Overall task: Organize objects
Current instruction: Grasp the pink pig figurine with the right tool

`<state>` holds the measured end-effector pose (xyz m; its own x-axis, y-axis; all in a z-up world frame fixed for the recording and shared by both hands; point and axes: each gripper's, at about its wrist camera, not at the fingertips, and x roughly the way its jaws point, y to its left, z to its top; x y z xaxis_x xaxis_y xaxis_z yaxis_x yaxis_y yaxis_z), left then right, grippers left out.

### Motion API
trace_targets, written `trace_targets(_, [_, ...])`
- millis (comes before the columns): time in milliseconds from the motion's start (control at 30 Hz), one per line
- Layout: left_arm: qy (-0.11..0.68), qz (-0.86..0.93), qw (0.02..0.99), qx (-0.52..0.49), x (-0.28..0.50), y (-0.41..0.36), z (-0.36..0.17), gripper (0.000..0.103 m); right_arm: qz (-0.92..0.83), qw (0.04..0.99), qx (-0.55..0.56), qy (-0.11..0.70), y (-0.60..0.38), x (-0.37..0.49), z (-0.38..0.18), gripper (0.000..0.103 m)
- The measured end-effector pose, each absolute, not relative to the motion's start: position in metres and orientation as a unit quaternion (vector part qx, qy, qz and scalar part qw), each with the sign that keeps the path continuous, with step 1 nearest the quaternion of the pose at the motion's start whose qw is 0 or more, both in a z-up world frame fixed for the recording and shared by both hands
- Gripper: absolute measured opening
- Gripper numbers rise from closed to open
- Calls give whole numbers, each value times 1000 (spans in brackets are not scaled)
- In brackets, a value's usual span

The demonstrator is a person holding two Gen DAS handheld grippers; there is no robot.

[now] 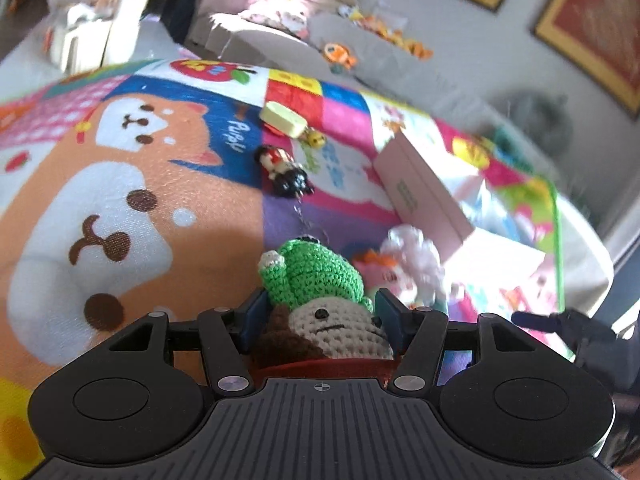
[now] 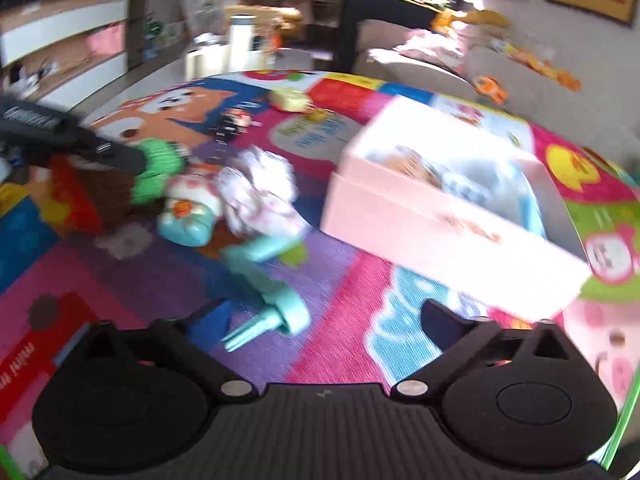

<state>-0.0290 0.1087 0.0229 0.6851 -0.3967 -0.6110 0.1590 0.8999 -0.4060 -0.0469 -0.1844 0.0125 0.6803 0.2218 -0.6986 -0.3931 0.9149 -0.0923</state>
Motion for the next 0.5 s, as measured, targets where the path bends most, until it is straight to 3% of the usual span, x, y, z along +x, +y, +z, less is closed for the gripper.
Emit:
trace_targets(100, [372,-141,910,-119,-36,95,28,64,177,907,-57,377,-197,-45,3,103])
trace_targets(500, [400,-113,909,-39,-38,69,36,66,171,910,-47,375,-197,-46,2,103])
